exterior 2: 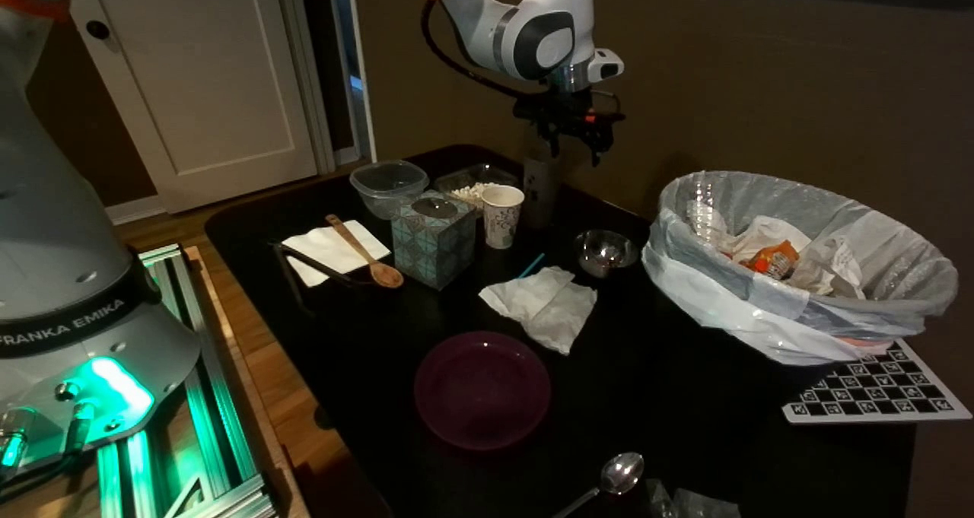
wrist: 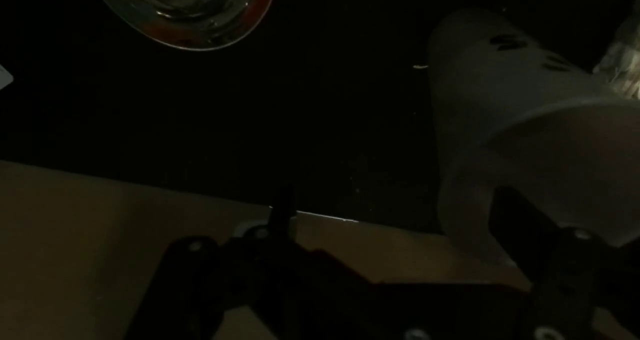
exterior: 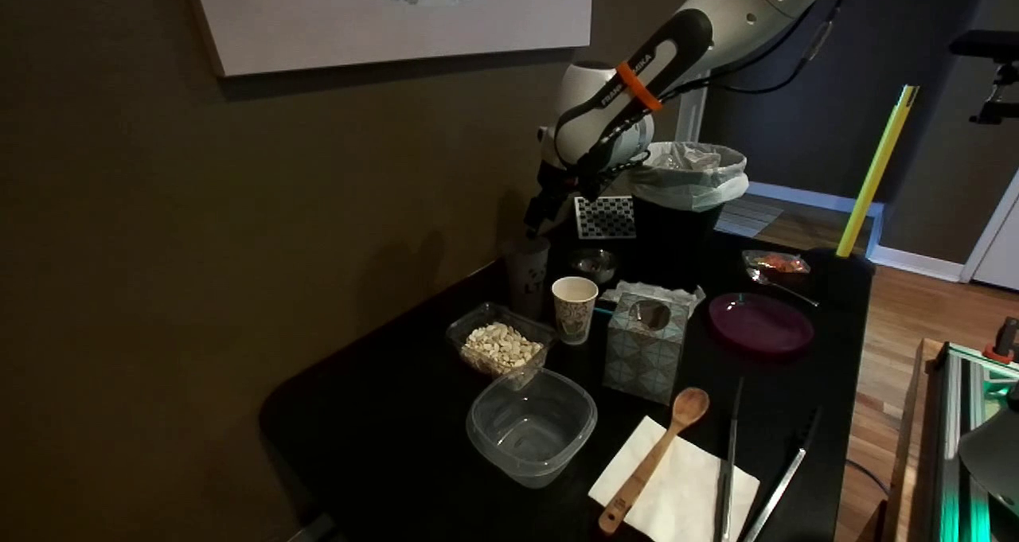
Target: Pour the contents of the plastic cup into the paper cup
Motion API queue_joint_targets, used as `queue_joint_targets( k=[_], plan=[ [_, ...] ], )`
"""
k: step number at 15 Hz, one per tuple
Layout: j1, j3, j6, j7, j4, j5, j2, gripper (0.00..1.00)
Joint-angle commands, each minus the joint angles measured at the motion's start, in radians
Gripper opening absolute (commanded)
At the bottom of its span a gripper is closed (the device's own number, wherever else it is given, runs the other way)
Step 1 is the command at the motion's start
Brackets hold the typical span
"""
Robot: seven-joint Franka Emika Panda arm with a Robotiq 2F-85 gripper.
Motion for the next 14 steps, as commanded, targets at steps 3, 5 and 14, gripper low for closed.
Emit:
queue_joint_targets(
  k=[3,5,14],
  plan=[
    [0.013,0.003,-0.025,0.057,0.063,-0.030,0.056,0.60],
    [0.017,0.003,-0.026,0.062,0.069,-0.032,0.062,0.45],
    [0.028,-0.002,-0.028,0.076,0.080,-0.040,0.073,0.02]
  ],
)
